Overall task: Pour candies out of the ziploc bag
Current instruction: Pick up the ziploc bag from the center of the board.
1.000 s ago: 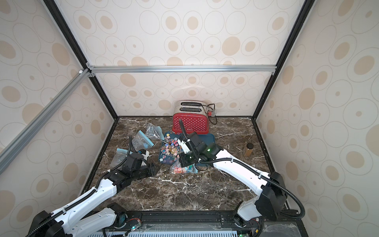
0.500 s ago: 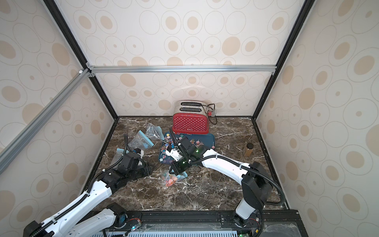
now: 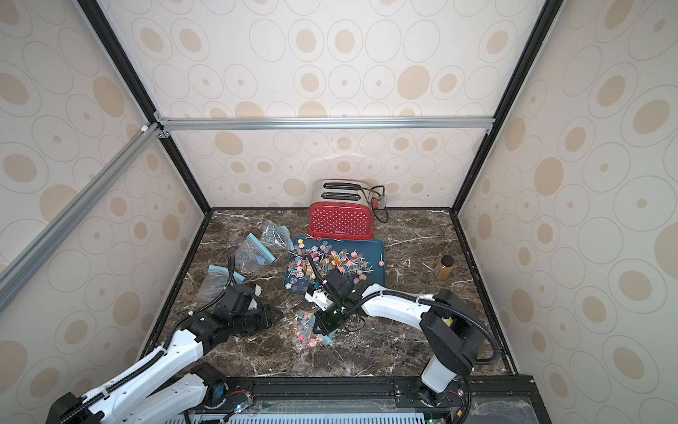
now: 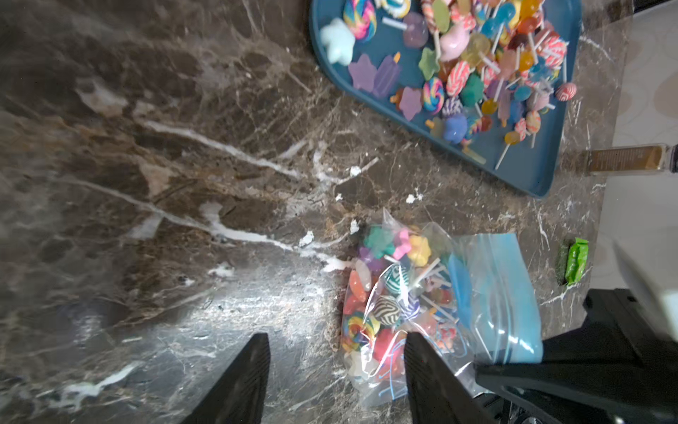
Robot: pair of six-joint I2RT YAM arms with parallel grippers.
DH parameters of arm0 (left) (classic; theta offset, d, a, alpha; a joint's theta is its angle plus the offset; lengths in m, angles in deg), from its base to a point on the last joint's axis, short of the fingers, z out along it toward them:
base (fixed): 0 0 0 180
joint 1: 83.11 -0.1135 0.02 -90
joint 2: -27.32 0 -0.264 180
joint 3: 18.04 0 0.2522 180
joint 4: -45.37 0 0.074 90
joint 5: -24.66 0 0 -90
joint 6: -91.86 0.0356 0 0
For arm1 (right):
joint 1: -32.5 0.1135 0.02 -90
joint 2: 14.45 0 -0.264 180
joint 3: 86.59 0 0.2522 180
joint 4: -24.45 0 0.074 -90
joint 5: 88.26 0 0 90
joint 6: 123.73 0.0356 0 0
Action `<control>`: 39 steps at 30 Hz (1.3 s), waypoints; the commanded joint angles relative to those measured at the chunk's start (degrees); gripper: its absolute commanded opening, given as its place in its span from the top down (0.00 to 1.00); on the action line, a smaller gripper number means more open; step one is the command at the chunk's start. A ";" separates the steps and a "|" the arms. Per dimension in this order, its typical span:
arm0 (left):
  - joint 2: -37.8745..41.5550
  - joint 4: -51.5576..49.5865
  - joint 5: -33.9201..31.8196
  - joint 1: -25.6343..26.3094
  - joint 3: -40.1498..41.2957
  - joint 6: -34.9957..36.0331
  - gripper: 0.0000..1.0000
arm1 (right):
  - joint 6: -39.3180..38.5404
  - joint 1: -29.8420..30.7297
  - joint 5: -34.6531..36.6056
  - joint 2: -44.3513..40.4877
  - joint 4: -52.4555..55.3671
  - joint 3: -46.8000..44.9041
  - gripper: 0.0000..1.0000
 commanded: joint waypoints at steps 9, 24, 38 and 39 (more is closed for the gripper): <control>-8.77 18.91 4.86 5.96 3.99 -8.56 0.34 | 2.31 0.46 2.11 -2.82 -3.53 -2.04 1.00; -18.78 25.51 10.67 7.17 1.46 -7.02 0.37 | 2.86 0.82 2.48 -2.86 -3.59 -0.58 1.00; -18.87 27.02 10.94 7.32 1.69 -7.37 0.77 | 2.75 0.86 2.59 -2.95 -3.33 -0.66 1.00; -18.69 26.76 10.78 7.37 1.67 -7.29 0.79 | 2.75 0.82 2.63 -3.00 -3.33 -0.62 1.00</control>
